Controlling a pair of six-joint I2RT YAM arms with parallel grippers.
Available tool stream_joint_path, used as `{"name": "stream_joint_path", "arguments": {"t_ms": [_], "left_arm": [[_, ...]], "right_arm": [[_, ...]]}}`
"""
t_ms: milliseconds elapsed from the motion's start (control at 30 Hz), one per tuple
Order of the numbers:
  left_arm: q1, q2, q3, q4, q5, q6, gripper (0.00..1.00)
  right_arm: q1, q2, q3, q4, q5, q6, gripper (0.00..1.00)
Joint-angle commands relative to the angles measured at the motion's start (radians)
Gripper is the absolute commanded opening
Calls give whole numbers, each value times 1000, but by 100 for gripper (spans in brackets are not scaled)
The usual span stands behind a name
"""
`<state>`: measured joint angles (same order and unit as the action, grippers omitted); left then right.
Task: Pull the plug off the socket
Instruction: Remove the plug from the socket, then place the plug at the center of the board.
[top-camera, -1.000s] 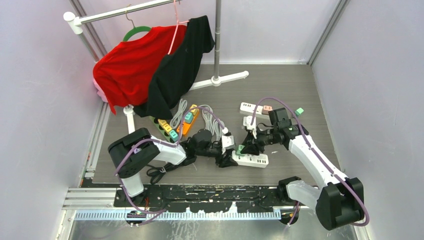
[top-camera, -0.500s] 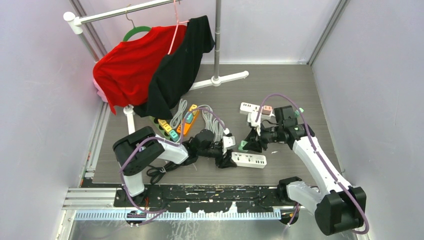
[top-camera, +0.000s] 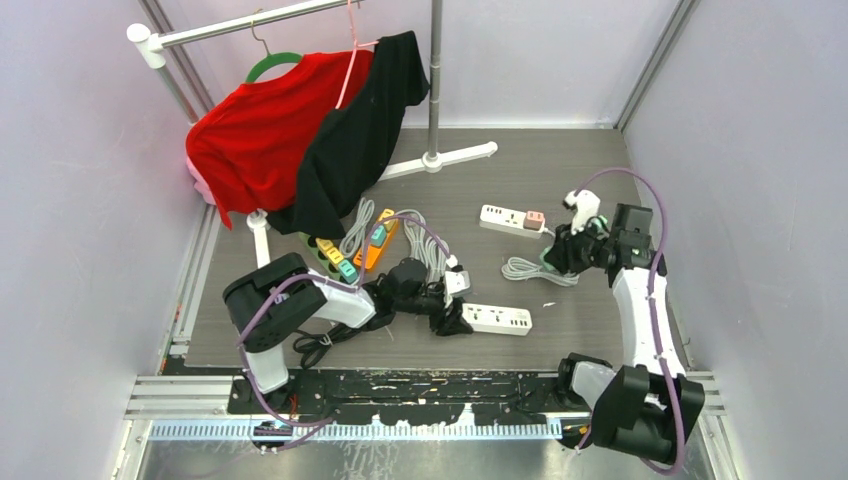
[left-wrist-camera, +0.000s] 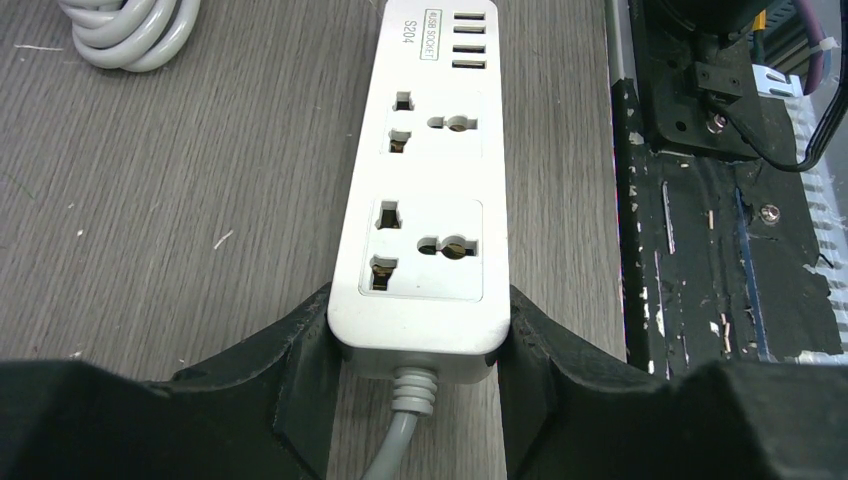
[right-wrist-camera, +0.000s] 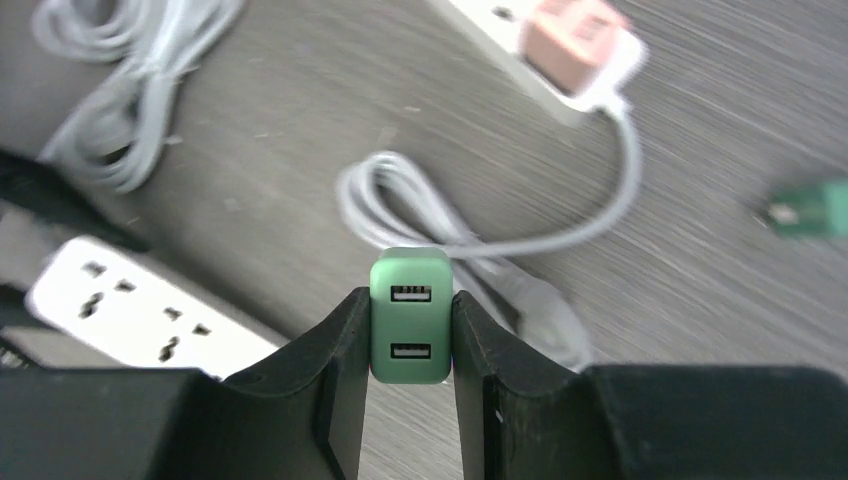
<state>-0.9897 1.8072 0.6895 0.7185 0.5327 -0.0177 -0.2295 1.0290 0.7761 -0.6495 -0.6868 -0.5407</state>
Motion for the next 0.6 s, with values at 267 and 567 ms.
{"name": "stream_joint_path", "arguments": {"t_ms": [267,567], "left_arm": [[17,-81,25,-13,19,32,0],[19,-97,20,-20,9,32,0]], "right_arm": [[-238,304,185,160,254,149,9],[-247,575,392,131,219,120,27]]}}
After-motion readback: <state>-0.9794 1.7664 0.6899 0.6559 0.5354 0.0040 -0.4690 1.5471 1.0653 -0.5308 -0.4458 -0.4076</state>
